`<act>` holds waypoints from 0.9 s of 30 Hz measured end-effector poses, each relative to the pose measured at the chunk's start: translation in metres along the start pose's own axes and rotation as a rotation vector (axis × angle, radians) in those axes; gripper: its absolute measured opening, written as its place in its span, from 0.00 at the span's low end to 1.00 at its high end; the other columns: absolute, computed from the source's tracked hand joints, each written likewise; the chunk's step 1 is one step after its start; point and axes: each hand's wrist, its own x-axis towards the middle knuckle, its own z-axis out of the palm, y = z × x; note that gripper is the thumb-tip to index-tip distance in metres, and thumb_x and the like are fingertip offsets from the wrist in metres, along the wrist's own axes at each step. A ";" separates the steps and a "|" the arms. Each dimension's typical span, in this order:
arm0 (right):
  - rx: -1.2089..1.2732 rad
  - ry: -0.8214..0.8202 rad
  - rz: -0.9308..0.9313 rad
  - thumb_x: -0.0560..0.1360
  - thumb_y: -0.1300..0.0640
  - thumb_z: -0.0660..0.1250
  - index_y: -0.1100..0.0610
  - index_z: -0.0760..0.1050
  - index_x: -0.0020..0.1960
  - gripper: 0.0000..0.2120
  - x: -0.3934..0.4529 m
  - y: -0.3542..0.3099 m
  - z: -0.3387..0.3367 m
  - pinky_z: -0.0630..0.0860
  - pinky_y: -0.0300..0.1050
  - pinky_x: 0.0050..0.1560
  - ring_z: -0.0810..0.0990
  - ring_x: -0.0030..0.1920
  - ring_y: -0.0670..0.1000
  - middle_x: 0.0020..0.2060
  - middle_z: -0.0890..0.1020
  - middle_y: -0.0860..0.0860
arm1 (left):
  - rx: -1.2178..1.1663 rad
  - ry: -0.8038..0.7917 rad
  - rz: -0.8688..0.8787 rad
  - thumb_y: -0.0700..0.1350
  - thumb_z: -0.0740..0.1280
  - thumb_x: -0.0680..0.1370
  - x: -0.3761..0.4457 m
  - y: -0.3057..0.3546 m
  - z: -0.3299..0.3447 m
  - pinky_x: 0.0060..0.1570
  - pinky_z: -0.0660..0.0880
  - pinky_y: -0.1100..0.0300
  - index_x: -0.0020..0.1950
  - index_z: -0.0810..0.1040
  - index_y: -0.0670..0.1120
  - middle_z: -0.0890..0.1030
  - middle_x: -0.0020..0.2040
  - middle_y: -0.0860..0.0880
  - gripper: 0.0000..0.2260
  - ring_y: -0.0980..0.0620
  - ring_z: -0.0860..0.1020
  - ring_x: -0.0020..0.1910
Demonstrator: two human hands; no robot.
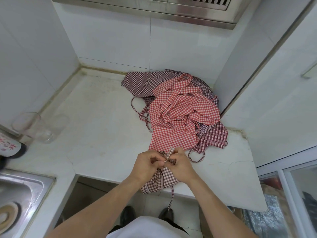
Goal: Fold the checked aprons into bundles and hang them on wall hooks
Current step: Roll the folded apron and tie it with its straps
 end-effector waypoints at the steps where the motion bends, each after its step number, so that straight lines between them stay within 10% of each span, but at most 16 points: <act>1: -0.016 -0.034 0.012 0.77 0.58 0.71 0.50 0.76 0.35 0.13 -0.001 0.001 -0.002 0.66 0.24 0.48 0.71 0.48 0.37 0.52 0.69 0.49 | 0.049 0.009 -0.005 0.37 0.76 0.71 0.000 0.001 0.002 0.50 0.80 0.55 0.42 0.86 0.47 0.84 0.42 0.53 0.05 0.56 0.82 0.42; 7: 0.134 -0.074 0.118 0.76 0.60 0.69 0.70 0.79 0.42 0.12 -0.006 -0.002 -0.001 0.69 0.40 0.43 0.74 0.43 0.48 0.43 0.74 0.49 | 0.309 0.025 0.043 0.40 0.75 0.73 0.001 0.000 0.007 0.50 0.78 0.57 0.40 0.86 0.49 0.83 0.41 0.54 0.04 0.58 0.79 0.42; 20: 0.052 0.109 0.163 0.81 0.52 0.63 0.56 0.68 0.31 0.21 -0.011 0.021 0.019 0.64 0.35 0.35 0.69 0.34 0.46 0.33 0.71 0.50 | 0.666 -0.173 0.106 0.40 0.58 0.82 -0.017 -0.015 0.022 0.53 0.75 0.59 0.61 0.74 0.43 0.75 0.57 0.47 0.09 0.49 0.77 0.51; 27: 0.020 0.023 0.154 0.82 0.53 0.63 0.51 0.67 0.31 0.20 -0.026 0.034 0.015 0.65 0.35 0.36 0.69 0.35 0.45 0.34 0.70 0.49 | 0.662 -0.290 0.187 0.47 0.69 0.78 -0.019 -0.046 0.033 0.53 0.76 0.55 0.61 0.71 0.43 0.68 0.58 0.46 0.15 0.51 0.72 0.50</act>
